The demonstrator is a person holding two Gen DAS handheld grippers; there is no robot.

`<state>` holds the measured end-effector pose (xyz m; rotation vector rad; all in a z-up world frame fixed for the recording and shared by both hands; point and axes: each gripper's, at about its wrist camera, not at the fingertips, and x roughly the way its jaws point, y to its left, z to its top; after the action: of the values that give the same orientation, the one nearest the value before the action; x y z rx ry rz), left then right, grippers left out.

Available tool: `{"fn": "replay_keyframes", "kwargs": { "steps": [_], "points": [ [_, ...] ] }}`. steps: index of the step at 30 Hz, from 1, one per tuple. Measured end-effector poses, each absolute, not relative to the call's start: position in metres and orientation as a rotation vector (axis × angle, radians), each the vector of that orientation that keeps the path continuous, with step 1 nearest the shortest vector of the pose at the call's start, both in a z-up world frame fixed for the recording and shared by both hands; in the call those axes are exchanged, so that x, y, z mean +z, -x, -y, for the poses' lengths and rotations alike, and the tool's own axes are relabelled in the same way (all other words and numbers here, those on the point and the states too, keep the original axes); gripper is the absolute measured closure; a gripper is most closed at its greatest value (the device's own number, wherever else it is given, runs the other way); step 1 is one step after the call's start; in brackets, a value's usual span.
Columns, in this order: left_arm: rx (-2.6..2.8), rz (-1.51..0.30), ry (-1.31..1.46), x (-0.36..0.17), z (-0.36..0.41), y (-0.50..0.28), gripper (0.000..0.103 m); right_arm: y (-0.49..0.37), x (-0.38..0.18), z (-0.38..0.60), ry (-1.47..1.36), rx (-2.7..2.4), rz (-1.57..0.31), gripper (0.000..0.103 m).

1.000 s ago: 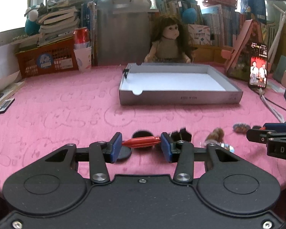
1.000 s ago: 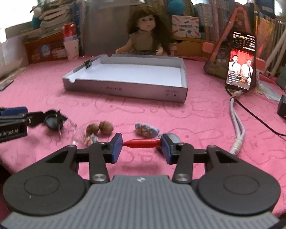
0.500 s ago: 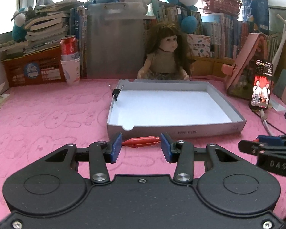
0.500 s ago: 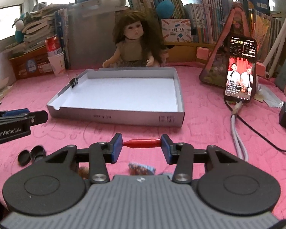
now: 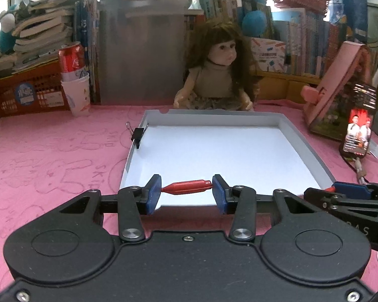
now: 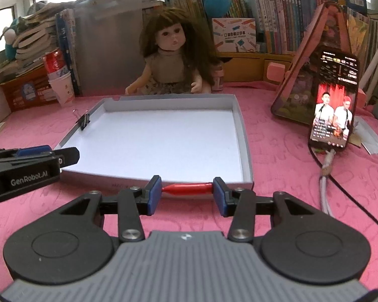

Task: Organize rigid objects
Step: 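Carry the red crayons in both tools over the grey tray, then open the left tool over the tray while the right tool releases its crayon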

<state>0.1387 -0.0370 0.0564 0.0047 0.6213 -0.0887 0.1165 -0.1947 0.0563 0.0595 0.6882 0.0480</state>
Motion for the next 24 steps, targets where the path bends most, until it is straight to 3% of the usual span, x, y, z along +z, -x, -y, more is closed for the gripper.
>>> {"fn": "replay_keyframes", "kwargs": {
  "steps": [24],
  "points": [
    [-0.058, -0.814, -0.004, 0.02, 0.049, -0.235, 0.061, -0.219, 0.033, 0.201, -0.078, 0.012, -0.878, 0.053]
  ]
}}
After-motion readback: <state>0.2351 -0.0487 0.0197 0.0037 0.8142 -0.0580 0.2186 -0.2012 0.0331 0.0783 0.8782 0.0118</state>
